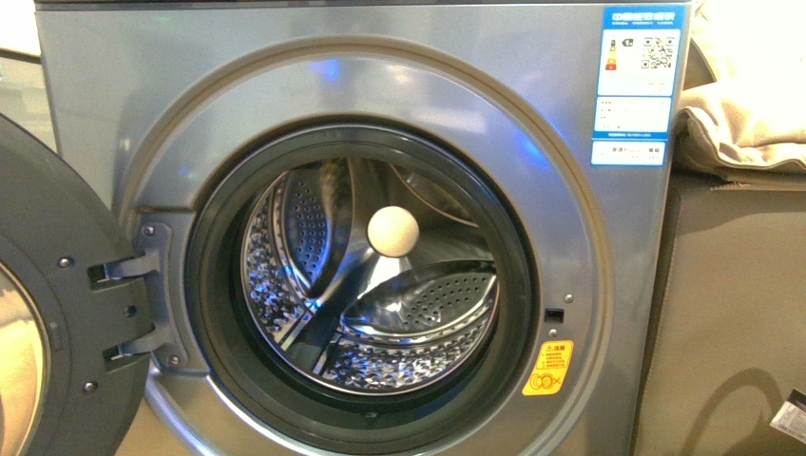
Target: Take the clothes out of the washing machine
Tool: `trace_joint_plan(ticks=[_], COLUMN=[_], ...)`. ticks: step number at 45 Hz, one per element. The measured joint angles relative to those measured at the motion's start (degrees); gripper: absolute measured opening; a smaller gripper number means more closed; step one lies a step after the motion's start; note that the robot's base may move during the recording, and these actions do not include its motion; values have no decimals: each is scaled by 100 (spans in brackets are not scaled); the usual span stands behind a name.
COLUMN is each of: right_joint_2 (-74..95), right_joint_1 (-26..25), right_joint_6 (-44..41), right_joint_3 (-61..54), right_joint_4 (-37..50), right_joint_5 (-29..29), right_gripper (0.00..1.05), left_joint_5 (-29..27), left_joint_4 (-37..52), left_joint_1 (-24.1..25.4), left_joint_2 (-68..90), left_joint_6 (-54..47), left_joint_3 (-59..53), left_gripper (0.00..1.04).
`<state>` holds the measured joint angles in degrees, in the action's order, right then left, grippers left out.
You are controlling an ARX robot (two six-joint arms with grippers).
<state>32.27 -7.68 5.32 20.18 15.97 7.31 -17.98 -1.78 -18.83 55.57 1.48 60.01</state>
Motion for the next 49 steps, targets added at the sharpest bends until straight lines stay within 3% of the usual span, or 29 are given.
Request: trace_joint_plan(ticks=[2, 11, 15, 28, 32, 49], right_joint_2=[-127, -651, -883, -1373, -1499, -2037], right_joint_1=[59, 723, 745, 745, 745, 748], right_joint_6=[-181, -479, -509, -518, -518, -518], right_joint_3=[-131, -822, -1069, -1471, -1552, -1788], right_joint_4=[-251, -247, -232, -295, -352, -638], right_joint_5=[-66, -684, -708, -713, -713, -723], right_gripper=[67, 23, 2, 2, 2, 2], left_joint_5=[55, 664, 837, 1246, 1722, 1799], left_joint_4=[170, 1126, 1392, 1746, 1766, 1740], left_joint_1=[101, 675, 907, 1294, 1670, 1873], left_joint_2=[-203, -1305, -1683, -2430, -2636, -3379], left_joint_6=[-20, -103, -105, -107, -111, -111], left_joint_3=[-363, -2673, -3340, -4476, -4699, -5375], left_gripper=[51, 5, 4, 4, 4, 4])
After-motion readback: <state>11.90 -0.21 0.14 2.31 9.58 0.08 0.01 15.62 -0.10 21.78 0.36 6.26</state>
